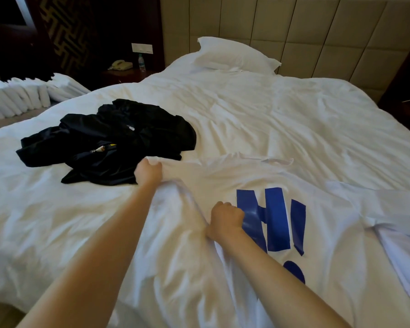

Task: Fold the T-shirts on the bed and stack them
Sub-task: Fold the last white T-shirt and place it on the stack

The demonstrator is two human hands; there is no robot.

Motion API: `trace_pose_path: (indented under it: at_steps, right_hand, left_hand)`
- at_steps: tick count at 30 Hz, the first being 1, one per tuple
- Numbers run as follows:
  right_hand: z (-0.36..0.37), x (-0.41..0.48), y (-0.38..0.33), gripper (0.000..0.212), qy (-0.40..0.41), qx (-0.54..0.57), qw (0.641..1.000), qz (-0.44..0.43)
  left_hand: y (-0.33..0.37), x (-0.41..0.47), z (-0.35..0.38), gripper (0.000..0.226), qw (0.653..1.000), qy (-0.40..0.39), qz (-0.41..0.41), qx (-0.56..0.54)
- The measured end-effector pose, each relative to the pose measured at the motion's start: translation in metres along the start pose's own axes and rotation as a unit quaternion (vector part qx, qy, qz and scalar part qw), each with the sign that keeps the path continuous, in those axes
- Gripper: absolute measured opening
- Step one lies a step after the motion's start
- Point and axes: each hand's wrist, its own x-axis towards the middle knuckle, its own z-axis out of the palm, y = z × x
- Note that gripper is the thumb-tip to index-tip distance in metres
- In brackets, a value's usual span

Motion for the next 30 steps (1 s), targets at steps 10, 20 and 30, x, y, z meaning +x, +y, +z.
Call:
trace_pose_path:
  at_steps: [10, 20, 30]
  right_hand:
    - [-0.003, -0.018, -0.005, 0.011, -0.040, 0.266, 0.963, 0.023]
    - [0.022, -0.077, 0.049, 0.019, 0.019, 0.534, 0.842, 0.073]
    - [0.044, -0.171, 0.121, 0.026, 0.144, 0.390, 0.884, 0.216]
  left_hand:
    - [-0.045, -0.056, -0.004, 0.037, 0.884, -0.231, -0.261, -0.313]
    - [-0.064, -0.174, 0.008, 0.017, 0.831, -0.459, -0.234, -0.208]
    - [-0.072, -0.240, 0.009, 0.024, 0.825, -0.377, -0.257, -0.335]
